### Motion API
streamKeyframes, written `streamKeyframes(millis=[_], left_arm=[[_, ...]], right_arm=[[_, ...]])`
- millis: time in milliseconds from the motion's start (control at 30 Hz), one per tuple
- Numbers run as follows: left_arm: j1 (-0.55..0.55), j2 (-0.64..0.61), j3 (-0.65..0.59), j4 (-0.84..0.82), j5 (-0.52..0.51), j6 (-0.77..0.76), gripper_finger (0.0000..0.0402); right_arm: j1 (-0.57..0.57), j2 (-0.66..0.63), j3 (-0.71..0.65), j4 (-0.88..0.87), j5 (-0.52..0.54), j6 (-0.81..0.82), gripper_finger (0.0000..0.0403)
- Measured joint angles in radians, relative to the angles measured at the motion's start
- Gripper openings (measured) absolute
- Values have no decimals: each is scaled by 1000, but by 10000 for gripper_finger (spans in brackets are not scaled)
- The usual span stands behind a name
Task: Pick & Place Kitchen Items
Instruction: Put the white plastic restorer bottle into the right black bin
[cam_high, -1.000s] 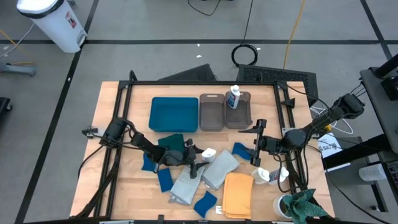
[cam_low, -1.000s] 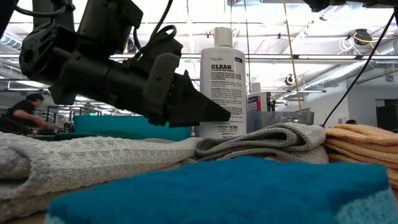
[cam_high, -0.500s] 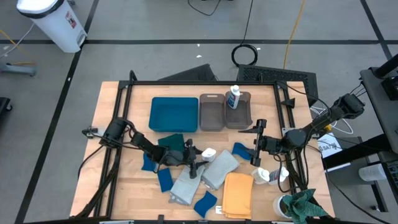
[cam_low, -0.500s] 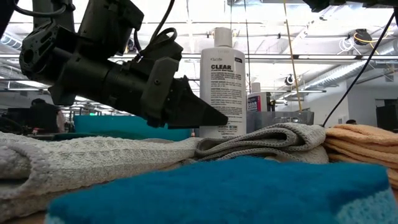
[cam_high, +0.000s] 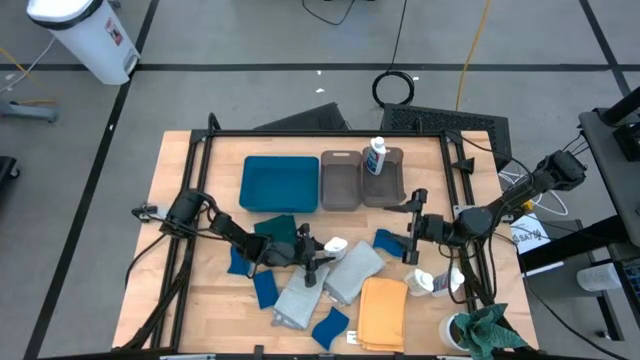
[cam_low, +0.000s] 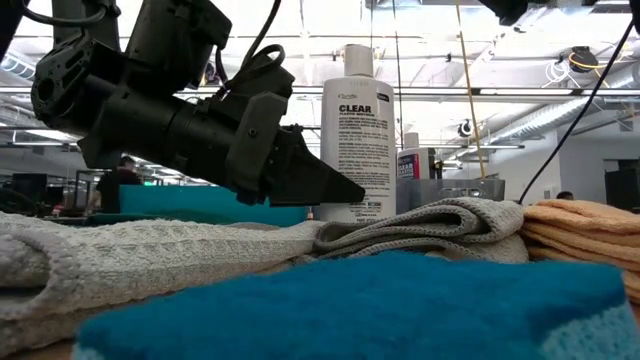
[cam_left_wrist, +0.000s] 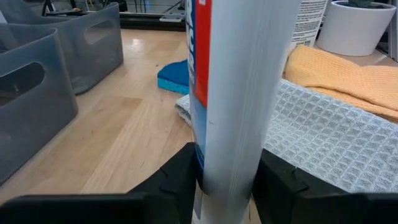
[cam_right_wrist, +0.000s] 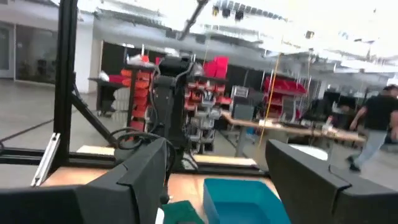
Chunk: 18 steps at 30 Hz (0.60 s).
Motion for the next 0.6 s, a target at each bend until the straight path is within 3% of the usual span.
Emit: streamKeyframes(millis=[233, 467, 600], left_arm=[[5, 0, 0, 0, 1, 12, 128], [6, 0, 0, -1, 5, 11, 128], [6, 0, 0, -2, 8, 11, 128]], right_arm=[[0, 76, 164, -360, -16, 189, 247], [-12, 210, 233, -390, -21, 151, 247], [-56, 263, 257, -396, -133, 173, 247]])
